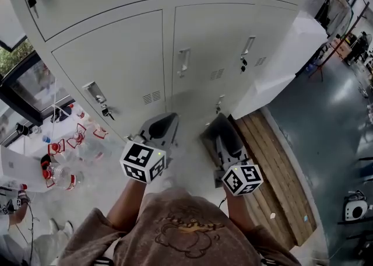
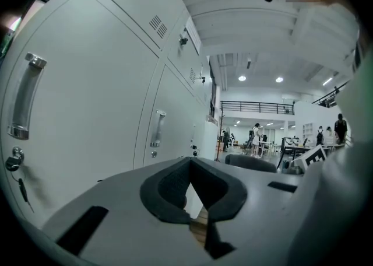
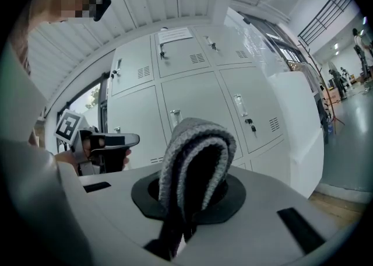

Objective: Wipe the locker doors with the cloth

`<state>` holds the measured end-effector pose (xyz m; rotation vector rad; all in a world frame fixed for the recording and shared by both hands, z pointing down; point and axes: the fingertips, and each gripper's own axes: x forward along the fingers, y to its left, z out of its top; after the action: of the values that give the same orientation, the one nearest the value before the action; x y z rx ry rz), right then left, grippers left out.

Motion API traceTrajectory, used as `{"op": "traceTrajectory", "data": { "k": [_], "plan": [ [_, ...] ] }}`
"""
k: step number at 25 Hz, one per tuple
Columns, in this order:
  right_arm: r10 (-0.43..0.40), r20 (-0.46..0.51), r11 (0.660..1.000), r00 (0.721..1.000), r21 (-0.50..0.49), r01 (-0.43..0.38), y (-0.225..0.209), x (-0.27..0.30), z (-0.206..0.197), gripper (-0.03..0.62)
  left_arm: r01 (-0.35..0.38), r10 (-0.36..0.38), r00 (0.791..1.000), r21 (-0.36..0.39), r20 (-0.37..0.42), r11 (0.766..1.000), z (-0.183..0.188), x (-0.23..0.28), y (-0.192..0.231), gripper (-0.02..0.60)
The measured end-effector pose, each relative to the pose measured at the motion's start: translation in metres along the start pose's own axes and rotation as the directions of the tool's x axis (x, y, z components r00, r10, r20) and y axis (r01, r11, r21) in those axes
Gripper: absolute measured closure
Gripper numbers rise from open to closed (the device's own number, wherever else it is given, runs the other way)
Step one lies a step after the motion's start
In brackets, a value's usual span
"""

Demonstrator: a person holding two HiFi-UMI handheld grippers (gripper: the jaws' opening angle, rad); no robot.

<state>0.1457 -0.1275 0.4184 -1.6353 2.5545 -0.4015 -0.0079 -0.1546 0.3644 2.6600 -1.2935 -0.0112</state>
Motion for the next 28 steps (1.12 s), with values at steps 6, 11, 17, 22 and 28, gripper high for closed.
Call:
{"op": "traceTrajectory", "data": {
  "k": [6,11,17,22,28],
  "plan": [
    [0.033,0.025,0.999,0.999,-0.020,-0.032,0.003,0.009,0.017,0.557,0.010,-0.010,1.000,0.002,0.015,1.000,0.005,0.005,0.003,0.583],
    [0.075,0.038,0.996,0.996,-0.053,-0.073,0.007,0.020,0.038,0.557,0.008,-0.008,1.000,0.005,0.012,1.000,0.005,0.007,0.006,0.583],
    [0.159,0.059,0.984,0.985,-0.084,-0.154,0.021,0.042,0.070,0.557,-0.008,0.008,1.000,0.001,-0.001,1.000,0.002,0.006,0.014,0.583],
    [0.235,0.092,0.965,0.968,-0.140,-0.221,0.032,0.067,0.116,0.557,-0.009,0.009,1.000,0.004,-0.011,1.000,0.000,0.004,0.016,0.583],
    [0.335,0.094,0.927,0.938,-0.209,-0.310,0.062,0.098,0.161,0.556,-0.011,0.011,1.000,0.004,-0.021,1.000,-0.005,0.003,0.019,0.583]
  ]
}}
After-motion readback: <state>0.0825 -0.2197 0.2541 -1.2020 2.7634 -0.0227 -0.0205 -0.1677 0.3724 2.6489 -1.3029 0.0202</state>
